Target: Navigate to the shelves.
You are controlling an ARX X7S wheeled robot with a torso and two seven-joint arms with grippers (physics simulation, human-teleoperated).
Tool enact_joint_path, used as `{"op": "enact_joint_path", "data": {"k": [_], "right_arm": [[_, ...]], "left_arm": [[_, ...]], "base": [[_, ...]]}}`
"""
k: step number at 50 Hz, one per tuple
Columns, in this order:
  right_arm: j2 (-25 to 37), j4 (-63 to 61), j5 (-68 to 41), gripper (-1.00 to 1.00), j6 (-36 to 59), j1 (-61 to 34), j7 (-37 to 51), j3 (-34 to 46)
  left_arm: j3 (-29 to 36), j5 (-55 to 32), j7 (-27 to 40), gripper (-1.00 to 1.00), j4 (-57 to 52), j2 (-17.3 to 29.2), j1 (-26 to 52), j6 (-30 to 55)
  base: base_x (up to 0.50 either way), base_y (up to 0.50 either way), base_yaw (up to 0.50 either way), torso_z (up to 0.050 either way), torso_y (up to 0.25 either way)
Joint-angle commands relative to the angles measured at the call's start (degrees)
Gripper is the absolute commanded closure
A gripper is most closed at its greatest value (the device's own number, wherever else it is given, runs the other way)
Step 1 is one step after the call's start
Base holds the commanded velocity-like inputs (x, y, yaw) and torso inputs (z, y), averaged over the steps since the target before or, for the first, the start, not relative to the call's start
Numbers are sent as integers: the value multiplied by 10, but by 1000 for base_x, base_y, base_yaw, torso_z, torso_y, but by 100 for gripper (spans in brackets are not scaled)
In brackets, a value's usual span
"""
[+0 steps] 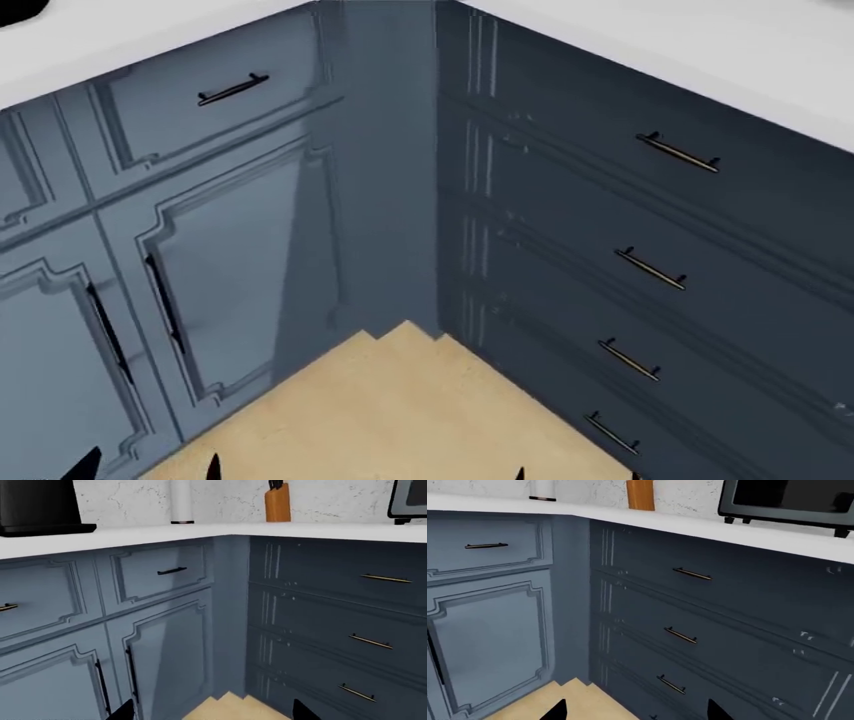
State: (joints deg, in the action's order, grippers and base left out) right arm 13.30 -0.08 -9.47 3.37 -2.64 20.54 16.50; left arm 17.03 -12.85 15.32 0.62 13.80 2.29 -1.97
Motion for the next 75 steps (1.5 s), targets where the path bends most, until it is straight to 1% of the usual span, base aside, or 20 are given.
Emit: {"op": "enact_joint_path", "data": {"k": [1,66,75], "right_arm": [[2,0,-5,-100,-3,0,0,1],[10,4,-18,-100,-7,-3,13,11],[12,5,-20,-100,1,-7,14,14]], "left_arm": [[3,-2,3,-100,-1,2,0,0],[17,-11,15,-100,1,12,6,-2],[20,-12,15,-100,6,12,9,-4]], "base": [[-194,204,-375,0,0],[-159,233,-396,0,0],[-119,262,-233,0,0]]}}
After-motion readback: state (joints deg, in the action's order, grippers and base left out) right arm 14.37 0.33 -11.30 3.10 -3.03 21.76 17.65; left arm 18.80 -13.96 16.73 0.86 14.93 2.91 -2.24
